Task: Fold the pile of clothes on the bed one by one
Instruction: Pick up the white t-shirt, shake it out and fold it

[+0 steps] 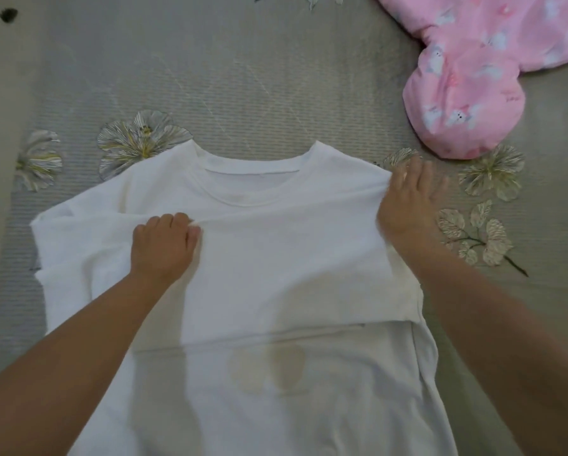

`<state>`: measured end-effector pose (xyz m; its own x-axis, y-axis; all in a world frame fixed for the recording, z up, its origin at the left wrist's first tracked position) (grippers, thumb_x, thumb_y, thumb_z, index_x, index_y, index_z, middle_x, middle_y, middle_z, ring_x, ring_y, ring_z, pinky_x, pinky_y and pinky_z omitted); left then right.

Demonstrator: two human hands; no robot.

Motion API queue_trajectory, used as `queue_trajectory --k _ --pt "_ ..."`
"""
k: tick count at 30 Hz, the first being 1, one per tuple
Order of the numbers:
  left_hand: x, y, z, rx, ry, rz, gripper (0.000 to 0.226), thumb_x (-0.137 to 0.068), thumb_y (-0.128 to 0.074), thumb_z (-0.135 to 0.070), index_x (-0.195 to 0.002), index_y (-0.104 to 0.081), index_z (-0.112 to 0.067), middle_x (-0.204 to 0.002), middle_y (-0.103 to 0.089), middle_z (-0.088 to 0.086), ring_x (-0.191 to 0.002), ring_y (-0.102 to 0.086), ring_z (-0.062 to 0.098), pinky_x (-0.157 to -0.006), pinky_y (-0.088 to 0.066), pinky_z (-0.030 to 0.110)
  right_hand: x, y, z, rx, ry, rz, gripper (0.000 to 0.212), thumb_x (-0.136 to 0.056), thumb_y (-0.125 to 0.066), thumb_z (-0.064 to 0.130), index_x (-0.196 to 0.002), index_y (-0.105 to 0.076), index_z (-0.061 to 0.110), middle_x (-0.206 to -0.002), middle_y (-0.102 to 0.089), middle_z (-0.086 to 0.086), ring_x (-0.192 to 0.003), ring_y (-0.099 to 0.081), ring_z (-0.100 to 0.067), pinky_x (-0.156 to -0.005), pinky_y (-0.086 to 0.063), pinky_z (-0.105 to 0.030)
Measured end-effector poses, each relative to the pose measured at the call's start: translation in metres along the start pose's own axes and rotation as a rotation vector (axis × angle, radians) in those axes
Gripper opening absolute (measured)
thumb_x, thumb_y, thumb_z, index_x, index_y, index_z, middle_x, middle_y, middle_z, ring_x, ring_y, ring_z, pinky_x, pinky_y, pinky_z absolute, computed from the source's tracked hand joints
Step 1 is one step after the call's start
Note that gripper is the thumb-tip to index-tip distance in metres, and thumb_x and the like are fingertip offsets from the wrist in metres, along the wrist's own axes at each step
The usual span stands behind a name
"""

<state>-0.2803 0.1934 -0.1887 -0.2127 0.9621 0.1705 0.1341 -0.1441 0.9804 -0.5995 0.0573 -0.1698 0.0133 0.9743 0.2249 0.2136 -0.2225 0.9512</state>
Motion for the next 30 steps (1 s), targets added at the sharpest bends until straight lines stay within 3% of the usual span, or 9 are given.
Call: queue_trajectory --k 4,8,12,16,20,23,26,28,30 --pt "0.028 0.017 0.038 -0.05 0.031 0.121 0.064 -0.076 -0.018 -0.042 -0.1 -0.061 -0.001 -0.091 -0.064 0.02 -0.09 -0.057 0.035 -0.084 -0.03 0.039 0.076 -0.014 0.031 -0.256 0.158 -0.053 0.051 -0.088 -0.04 0.024 -0.134 -0.043 0.001 -0.145 -0.029 -0.025 -0.135 -0.026 -0.042 -0.106 -0.015 -0.061" --pt "0.044 0.038 0.09 -0.107 0.101 0.212 0.022 -0.09 -0.04 -0.018 -0.087 -0.054 -0.002 -0.087 -0.06 0.019 -0.088 -0.056 0.035 -0.075 -0.037 0.039 0.137 -0.024 0.061 -0.193 0.313 -0.02 0.054 -0.083 -0.035 0.036 -0.117 -0.061 0.003 -0.126 -0.052 -0.03 -0.113 -0.051 -0.049 -0.084 -0.037 -0.069" --pt "0.029 0.055 0.103 -0.176 0.17 0.085 0.021 -0.092 -0.039 -0.012 -0.095 -0.052 0.005 -0.089 -0.059 0.028 -0.086 -0.057 0.041 -0.068 -0.039 0.042 0.157 -0.036 0.07 -0.177 0.344 0.081 0.06 -0.083 -0.03 0.043 -0.123 -0.058 0.008 -0.132 -0.047 -0.027 -0.119 -0.046 -0.048 -0.09 -0.031 -0.07" --pt "0.037 0.041 0.096 -0.235 0.214 0.104 0.038 -0.089 -0.04 -0.004 -0.125 -0.04 0.005 -0.122 -0.046 0.03 -0.117 -0.04 0.039 -0.098 -0.025 0.047 0.157 -0.042 0.063 -0.272 0.3 0.125 0.075 -0.078 -0.013 0.056 -0.14 -0.033 0.019 -0.15 -0.019 -0.019 -0.139 -0.015 -0.04 -0.109 -0.006 -0.058" --pt "0.078 0.023 0.063 -0.062 0.015 0.043 0.05 -0.09 -0.033 -0.019 -0.135 -0.039 0.001 -0.142 -0.034 0.026 -0.134 -0.027 0.041 -0.108 -0.016 0.053 0.179 -0.034 0.054 -0.182 0.373 0.111 0.065 -0.088 -0.025 0.051 -0.127 -0.052 0.006 -0.133 -0.045 -0.029 -0.119 -0.044 -0.05 -0.091 -0.03 -0.069" --pt "0.134 -0.002 0.045 -0.008 -0.129 0.213 0.078 -0.079 -0.016 -0.048 -0.137 -0.037 0.0 -0.145 -0.028 0.027 -0.135 -0.024 0.043 -0.109 -0.018 0.052 0.218 -0.046 0.038 -0.108 0.422 0.149 0.064 -0.092 -0.021 0.048 -0.118 -0.061 0.006 -0.124 -0.055 -0.027 -0.109 -0.055 -0.046 -0.082 -0.038 -0.068" --pt "0.183 -0.026 0.046 -0.009 -0.016 0.348 0.094 -0.071 -0.005 -0.061 -0.144 -0.017 -0.004 -0.151 -0.005 0.023 -0.141 -0.002 0.037 -0.113 0.003 0.041 0.269 -0.075 0.012 -0.104 0.433 0.282 0.06 -0.083 -0.031 0.043 -0.116 -0.062 0.004 -0.123 -0.055 -0.028 -0.107 -0.056 -0.047 -0.081 -0.039 -0.067" --pt "0.206 -0.032 0.036 0.034 0.018 0.326 0.088 -0.076 -0.017 -0.059 -0.144 -0.018 -0.002 -0.151 -0.006 0.024 -0.141 -0.002 0.037 -0.112 0.002 0.043 0.298 -0.085 -0.004 -0.135 0.402 0.347 0.064 -0.086 -0.026 0.046 -0.123 -0.056 0.003 -0.13 -0.048 -0.029 -0.116 -0.048 -0.049 -0.089 -0.035 -0.065" --pt "0.241 -0.04 0.02 0.048 -0.047 0.396 0.092 -0.076 -0.007 -0.066 -0.145 -0.016 -0.005 -0.153 -0.004 0.02 -0.142 0.0 0.033 -0.112 0.002 0.043 0.327 -0.091 -0.017 -0.161 0.416 0.368 0.065 -0.087 -0.024 0.047 -0.127 -0.053 0.004 -0.134 -0.043 -0.03 -0.121 -0.042 -0.051 -0.093 -0.033 -0.065"
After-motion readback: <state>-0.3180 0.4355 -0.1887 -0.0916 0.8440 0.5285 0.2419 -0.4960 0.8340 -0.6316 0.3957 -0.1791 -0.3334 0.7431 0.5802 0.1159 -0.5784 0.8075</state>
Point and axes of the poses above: each hand's wrist, its own x-axis away from the middle knuckle, its own y-axis out of the back of the hand, z = x × y, the point moved 2 cm from there along -x, towards the middle knuckle
